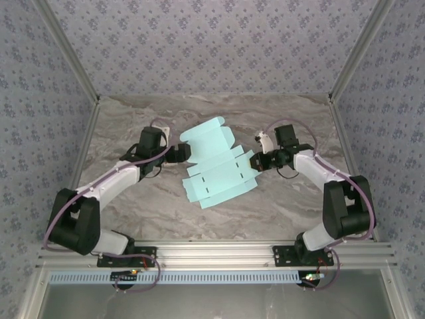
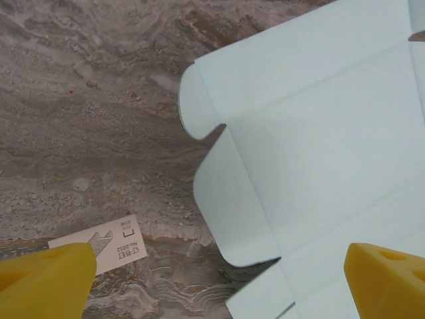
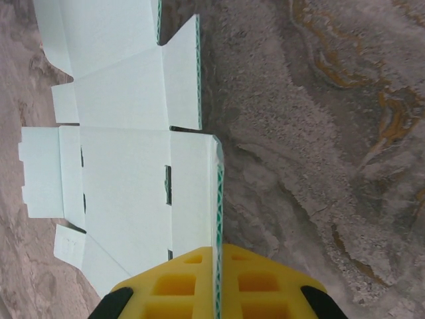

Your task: Fold the paper box

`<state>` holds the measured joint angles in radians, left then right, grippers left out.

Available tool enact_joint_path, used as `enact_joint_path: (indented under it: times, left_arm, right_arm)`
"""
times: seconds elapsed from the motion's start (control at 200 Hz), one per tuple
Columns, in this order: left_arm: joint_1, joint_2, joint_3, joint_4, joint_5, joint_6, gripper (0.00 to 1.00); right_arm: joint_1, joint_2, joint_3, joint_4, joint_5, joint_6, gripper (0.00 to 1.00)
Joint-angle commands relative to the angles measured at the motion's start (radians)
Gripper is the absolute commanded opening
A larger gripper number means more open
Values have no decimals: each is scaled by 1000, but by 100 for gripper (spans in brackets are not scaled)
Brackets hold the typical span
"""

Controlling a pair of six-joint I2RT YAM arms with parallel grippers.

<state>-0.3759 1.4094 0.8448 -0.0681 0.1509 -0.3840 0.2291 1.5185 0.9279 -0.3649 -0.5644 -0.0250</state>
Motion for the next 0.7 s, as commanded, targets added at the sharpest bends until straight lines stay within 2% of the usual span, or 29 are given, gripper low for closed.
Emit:
enact_joint_path:
  times: [0.0,0.22,0.42,0.555,0.695]
  left_arm:
    - [37,35,24,17,88,-7,96]
    - [67,124,63,54,154,12,96]
    - [114,237,137,114,311,24,96]
    - [115,298,183,151,371,52,95]
    - [121,352,217,191,462,60,88]
  right_arm:
    - [13,23,37,-45,5,-39,0]
    - [21,21,42,-40,-25,-57,0]
    - [18,0,33,-13,-64,-62,0]
    - [16,-19,25,7,-92,-65,0]
    - [8,-39,11,31,-115,-63,0]
